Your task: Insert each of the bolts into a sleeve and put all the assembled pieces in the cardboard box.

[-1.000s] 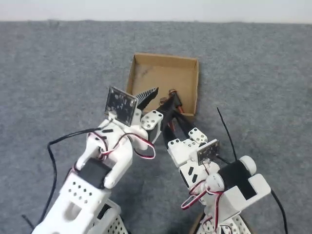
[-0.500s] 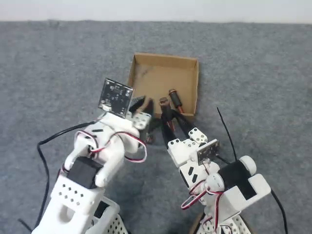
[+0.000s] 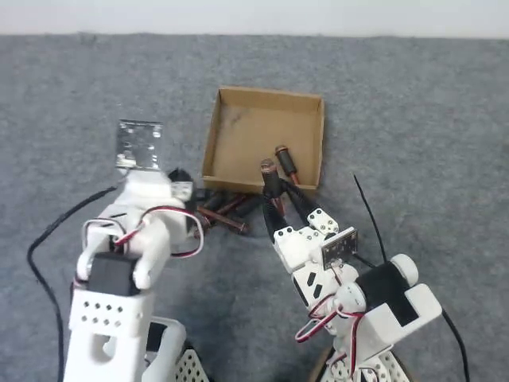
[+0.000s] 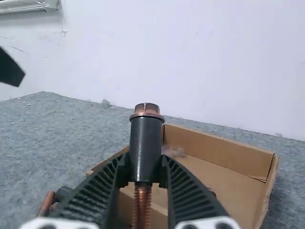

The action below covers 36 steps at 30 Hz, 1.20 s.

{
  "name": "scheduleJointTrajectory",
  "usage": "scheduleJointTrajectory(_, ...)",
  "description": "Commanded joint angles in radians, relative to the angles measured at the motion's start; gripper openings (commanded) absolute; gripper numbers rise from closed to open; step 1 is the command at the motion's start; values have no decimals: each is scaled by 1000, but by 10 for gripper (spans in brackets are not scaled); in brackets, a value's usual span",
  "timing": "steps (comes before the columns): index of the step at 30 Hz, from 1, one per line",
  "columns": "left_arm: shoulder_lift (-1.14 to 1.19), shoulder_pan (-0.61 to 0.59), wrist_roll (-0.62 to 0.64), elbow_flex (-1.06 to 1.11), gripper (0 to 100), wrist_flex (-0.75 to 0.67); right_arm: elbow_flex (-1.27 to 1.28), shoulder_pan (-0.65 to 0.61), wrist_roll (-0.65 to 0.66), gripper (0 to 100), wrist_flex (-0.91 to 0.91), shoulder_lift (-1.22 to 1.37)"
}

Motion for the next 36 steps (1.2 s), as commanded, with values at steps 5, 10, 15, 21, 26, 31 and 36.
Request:
scheduleJointTrajectory(5,-20,-109,2,-25,11,11,-23,21,-6,6,-1,-42)
scheduleJointTrajectory(10,-20,-144,2,4,10,5,-23,21,-6,6,-1,-42)
scheduleJointTrajectory(15,-75,-158,-23,7,10,9,-23,21,-6,6,-1,-42)
scheduleJointTrajectory(21,-365,-155,-55,94,10,18,-23,21,-6,6,-1,-42)
scheduleJointTrajectory(26,-526,-157,-61,196,10,21,-23,21,-6,6,-1,-42)
scheduleJointTrajectory(31,-643,-157,-61,306,10,18,-21,21,-6,6,-1,-42)
scheduleJointTrajectory(36,-746,-157,-61,440,10,14,-20,21,-6,6,-1,-42)
